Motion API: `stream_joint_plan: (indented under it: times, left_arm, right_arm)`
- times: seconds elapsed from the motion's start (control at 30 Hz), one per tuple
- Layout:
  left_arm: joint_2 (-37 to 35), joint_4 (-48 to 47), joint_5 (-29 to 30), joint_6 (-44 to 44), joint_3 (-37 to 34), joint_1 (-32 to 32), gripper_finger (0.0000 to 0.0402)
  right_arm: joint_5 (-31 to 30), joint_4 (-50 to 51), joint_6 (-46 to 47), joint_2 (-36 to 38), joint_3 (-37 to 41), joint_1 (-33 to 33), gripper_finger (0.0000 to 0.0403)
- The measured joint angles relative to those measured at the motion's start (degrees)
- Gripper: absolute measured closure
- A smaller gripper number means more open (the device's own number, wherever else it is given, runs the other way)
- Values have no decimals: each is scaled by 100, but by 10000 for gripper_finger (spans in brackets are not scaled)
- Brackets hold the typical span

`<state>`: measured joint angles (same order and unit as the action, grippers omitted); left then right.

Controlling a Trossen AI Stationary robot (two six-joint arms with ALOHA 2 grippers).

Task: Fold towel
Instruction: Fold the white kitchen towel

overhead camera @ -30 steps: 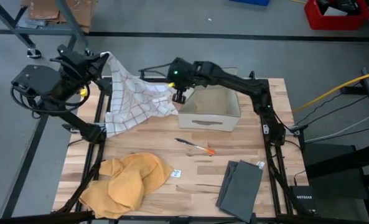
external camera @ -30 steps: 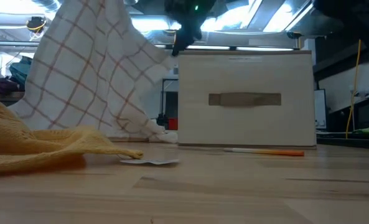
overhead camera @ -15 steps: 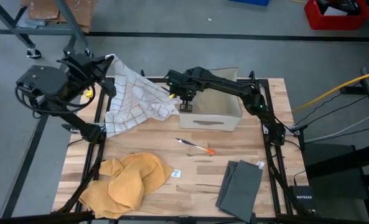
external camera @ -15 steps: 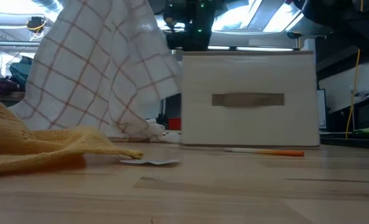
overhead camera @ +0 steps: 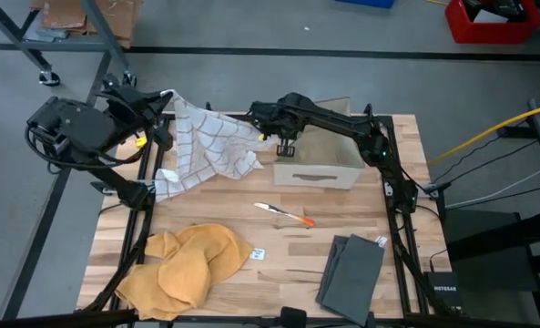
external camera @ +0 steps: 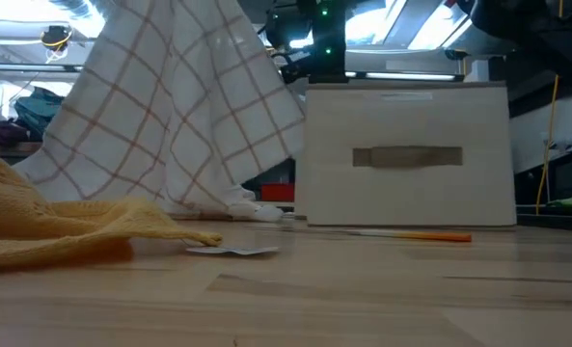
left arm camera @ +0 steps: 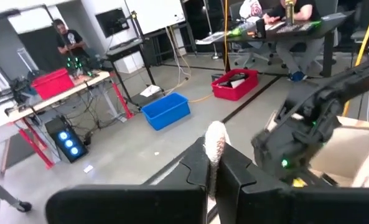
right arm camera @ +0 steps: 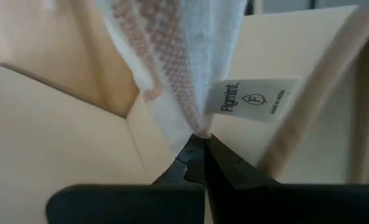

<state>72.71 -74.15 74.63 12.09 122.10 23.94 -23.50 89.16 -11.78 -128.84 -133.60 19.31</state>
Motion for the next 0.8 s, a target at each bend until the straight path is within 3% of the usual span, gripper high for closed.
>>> stream_joint_plan:
  times: [0.23,0.4,0.6,0.8]
  left_arm:
    - [45,-596,-223,530,-4,0,402]
    - [42,-514,-149,251,-4,0,402]
    - [-101,488,103,-469,13,2,402]
    - [-248,2288,266,-1784,13,2,401]
  right_arm:
    - [16,92,89,13,11,120,402]
    - [277,-96,91,144,33,140,402]
    - [508,-884,87,718,-73,151,402]
    - [505,-1807,93,1479,-120,147,402]
